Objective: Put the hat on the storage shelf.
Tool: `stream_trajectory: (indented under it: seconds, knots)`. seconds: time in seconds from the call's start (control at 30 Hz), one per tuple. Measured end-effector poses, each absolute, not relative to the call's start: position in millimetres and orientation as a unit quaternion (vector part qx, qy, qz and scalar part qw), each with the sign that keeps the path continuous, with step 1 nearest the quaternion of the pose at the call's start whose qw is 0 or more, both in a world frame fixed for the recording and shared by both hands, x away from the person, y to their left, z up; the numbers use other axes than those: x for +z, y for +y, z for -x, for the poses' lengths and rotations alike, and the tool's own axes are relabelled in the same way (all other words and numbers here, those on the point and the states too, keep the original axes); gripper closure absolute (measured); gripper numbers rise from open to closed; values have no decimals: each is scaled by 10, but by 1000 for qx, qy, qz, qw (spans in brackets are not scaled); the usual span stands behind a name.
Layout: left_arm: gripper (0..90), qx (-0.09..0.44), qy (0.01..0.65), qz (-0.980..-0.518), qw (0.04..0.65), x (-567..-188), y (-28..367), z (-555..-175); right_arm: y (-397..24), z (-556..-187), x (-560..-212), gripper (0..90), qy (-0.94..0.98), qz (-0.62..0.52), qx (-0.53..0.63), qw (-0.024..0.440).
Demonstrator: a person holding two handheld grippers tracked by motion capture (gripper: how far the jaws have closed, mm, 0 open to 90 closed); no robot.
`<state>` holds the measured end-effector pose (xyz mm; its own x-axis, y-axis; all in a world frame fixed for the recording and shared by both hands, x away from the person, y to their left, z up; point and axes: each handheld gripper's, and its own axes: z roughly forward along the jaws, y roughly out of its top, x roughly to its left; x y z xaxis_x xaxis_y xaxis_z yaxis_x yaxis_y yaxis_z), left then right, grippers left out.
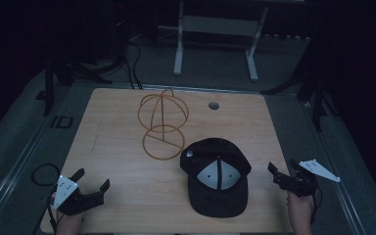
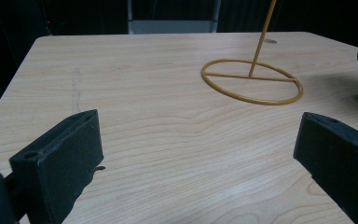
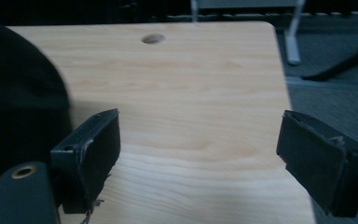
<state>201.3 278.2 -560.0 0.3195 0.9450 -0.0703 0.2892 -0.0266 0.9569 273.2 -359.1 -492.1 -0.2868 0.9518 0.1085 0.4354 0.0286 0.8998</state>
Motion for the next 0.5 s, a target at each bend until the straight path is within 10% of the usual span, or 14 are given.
stream_trajectory:
  seconds: [0.5]
  knots:
    - [17, 318, 485, -637, 508, -5601, 2788, -2017, -3139, -2704, -4418, 111, 721, -432, 480, 253]
